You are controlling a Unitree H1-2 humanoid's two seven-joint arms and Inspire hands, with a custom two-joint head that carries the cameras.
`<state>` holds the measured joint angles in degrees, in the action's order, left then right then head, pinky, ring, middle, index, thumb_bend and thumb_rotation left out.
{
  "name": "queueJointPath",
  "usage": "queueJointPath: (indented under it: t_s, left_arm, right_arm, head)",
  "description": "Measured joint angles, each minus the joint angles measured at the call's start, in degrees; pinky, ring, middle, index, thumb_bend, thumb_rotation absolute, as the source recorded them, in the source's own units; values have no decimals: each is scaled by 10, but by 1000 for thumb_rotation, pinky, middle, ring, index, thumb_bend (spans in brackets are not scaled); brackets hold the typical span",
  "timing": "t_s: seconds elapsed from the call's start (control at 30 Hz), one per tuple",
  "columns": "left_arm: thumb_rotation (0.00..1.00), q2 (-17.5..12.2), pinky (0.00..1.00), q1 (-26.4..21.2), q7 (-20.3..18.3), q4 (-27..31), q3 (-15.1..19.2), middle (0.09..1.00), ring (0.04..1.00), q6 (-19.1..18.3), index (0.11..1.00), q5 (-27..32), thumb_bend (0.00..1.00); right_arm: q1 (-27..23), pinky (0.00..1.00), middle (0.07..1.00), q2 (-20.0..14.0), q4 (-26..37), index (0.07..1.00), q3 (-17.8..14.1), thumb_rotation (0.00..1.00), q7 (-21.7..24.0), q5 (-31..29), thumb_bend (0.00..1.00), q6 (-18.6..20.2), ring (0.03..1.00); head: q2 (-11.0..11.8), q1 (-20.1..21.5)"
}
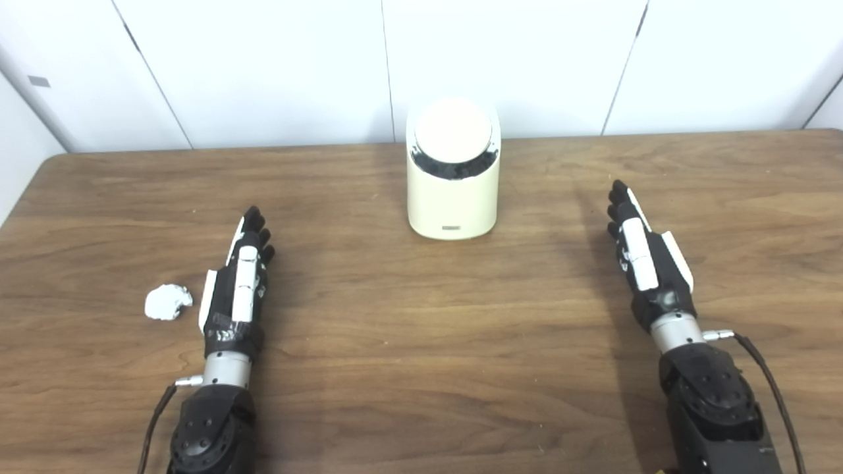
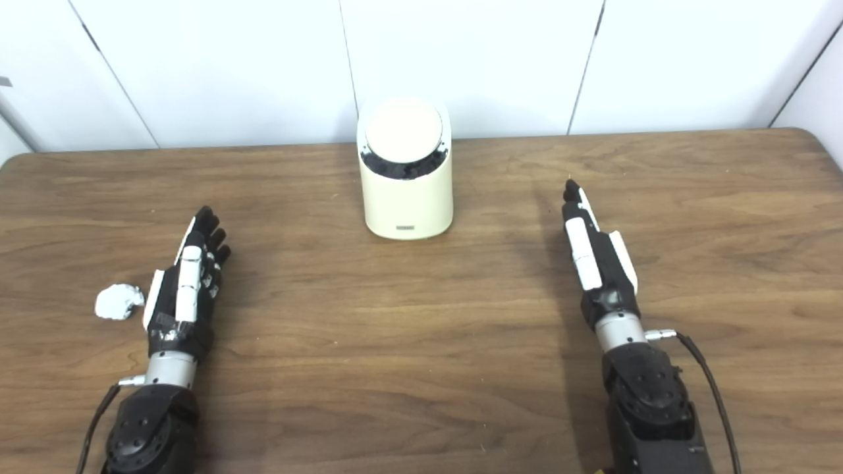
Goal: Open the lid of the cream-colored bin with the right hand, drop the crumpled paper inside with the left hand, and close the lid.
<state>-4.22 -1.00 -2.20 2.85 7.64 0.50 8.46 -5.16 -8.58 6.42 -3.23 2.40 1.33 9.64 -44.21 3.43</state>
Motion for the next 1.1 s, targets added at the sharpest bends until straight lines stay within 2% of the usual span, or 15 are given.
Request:
queueJointPath:
  t_s: [0.23,0.37,0.53,0.67,0.7,0.83,0.93,1.0,1.1]
  left_arm:
    - [898,4,1000,13,1,6,-14,1000,1000,13,1000,-22,491]
    - [908,8,1000,18,0,7,-21,1000,1000,25,1000,-31,471]
    - [936,26,1000,18,2,6,-20,1000,1000,25,1000,-30,429]
    - [901,32,1000,18,2,5,-19,1000,1000,28,1000,-30,451]
    - [892,32,1000,18,2,4,-19,1000,1000,29,1000,-30,455]
    - [845,35,1000,15,2,-4,-19,1000,1000,46,1000,-28,450]
    - [848,36,1000,12,0,-8,-19,1000,1000,51,1000,-23,425]
    - [880,36,1000,9,1,-11,-19,1000,1000,54,1000,-21,407]
    - [952,37,1000,6,1,-15,-19,1000,1000,64,1000,-21,381]
  right_arm:
    - [14,1000,1000,-6,11,1000,4,1000,5,5,596,0,993]
    - [12,1000,1000,-19,3,1000,3,1000,12,6,620,-10,996]
    - [-21,1000,1000,-41,-42,1000,-11,959,28,-20,656,-24,1000]
    - [-62,1000,1000,-62,-69,1000,-16,930,41,-29,668,-32,1000]
    - [-69,1000,1000,-67,-70,1000,-17,918,44,-31,661,-34,1000]
    - [-101,1000,1000,-83,-68,1000,-17,856,51,-32,603,-34,1000]
    - [-120,1000,1000,-96,-68,1000,-8,806,58,-20,582,-37,1000]
    - [-132,994,1000,-101,-68,1000,-5,787,58,-13,598,-40,997]
    - [-151,998,1000,-102,-66,1000,4,812,57,13,637,-37,1000]
  head:
    - [59,-21]
    - [75,-18]
    - [109,-11]
    - [120,-11]
    - [134,-17]
    - [148,-20]
    - [153,-20]
    - [158,-20]
    - [162,-19]
